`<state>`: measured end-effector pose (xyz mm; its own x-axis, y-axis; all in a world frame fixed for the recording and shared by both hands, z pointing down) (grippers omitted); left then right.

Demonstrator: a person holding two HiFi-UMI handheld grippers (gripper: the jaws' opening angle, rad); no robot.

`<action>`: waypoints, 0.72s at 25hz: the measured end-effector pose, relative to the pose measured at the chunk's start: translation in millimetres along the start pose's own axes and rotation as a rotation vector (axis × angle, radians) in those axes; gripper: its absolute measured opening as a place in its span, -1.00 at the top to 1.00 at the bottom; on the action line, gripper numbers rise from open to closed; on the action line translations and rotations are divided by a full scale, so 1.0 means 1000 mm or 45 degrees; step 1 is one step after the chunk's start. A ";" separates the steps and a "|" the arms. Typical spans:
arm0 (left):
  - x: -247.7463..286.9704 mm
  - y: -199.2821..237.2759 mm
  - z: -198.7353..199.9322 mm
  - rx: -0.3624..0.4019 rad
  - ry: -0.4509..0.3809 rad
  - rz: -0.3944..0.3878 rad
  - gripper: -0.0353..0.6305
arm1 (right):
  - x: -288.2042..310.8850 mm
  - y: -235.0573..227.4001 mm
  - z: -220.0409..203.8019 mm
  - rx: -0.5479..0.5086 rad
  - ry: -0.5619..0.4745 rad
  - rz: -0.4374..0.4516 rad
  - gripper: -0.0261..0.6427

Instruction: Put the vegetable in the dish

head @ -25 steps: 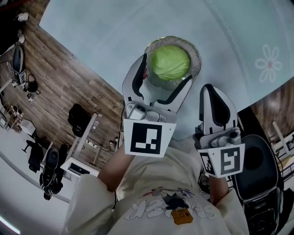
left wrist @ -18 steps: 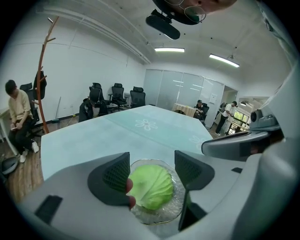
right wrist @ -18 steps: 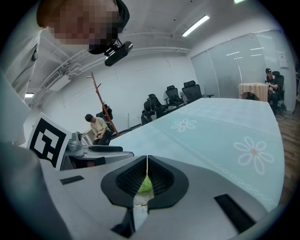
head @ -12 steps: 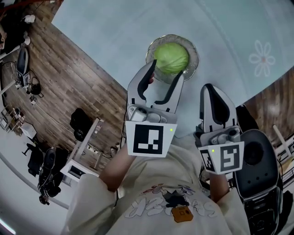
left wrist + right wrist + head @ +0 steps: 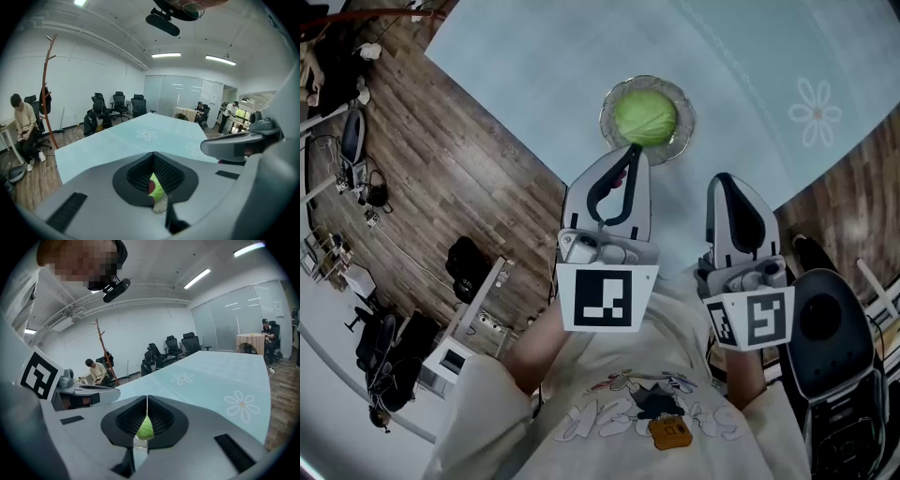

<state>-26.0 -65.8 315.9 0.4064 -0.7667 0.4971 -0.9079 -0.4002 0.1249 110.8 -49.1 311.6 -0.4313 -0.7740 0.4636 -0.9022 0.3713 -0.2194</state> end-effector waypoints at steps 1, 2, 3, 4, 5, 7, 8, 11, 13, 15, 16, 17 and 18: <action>-0.004 -0.001 0.000 -0.005 0.004 -0.004 0.87 | -0.002 0.002 0.002 -0.004 -0.009 -0.003 0.85; -0.008 -0.001 0.000 -0.008 0.009 -0.011 0.88 | -0.005 0.005 0.004 -0.010 -0.017 -0.006 0.85; -0.011 -0.002 0.000 -0.012 0.014 -0.020 0.88 | -0.007 0.007 0.007 -0.019 -0.025 -0.008 0.85; -0.014 -0.003 0.000 -0.014 0.021 -0.032 0.88 | -0.009 0.009 0.009 -0.028 -0.033 -0.012 0.85; -0.017 -0.005 -0.001 -0.010 0.028 -0.045 0.88 | -0.011 0.010 0.011 -0.034 -0.041 -0.016 0.85; -0.024 -0.008 -0.004 0.016 0.042 -0.071 0.88 | -0.016 0.012 0.014 -0.039 -0.058 -0.025 0.85; -0.028 -0.009 -0.005 0.027 0.048 -0.080 0.88 | -0.019 0.013 0.016 -0.040 -0.065 -0.031 0.85; -0.040 -0.010 -0.006 0.037 0.047 -0.096 0.88 | -0.026 0.019 0.019 -0.048 -0.084 -0.045 0.85; -0.050 -0.011 -0.003 0.031 0.037 -0.100 0.88 | -0.033 0.023 0.021 -0.051 -0.096 -0.054 0.85; -0.061 -0.013 0.000 0.027 0.028 -0.103 0.88 | -0.041 0.026 0.022 -0.049 -0.105 -0.064 0.85; -0.066 -0.014 0.002 0.027 0.022 -0.105 0.88 | -0.044 0.027 0.022 -0.048 -0.109 -0.072 0.85; -0.072 -0.016 0.004 0.028 0.017 -0.110 0.88 | -0.048 0.028 0.023 -0.046 -0.113 -0.082 0.85; -0.077 -0.017 0.007 0.030 0.011 -0.118 0.88 | -0.052 0.030 0.024 -0.044 -0.118 -0.092 0.85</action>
<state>-41.1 -3.6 269.2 0.4874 -0.7214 0.4919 -0.8638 -0.4809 0.1506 106.5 -9.8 260.2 -0.3652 -0.8428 0.3955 -0.9309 0.3291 -0.1582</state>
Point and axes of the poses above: the fingertips, and each gripper's own axes: x forward along the fingers, y to its left, z out of its top, the point moved 5 cm from there along -x, backward along the fingers, and after that the axes turned 3 degrees about -z, right-handed, at the moved point
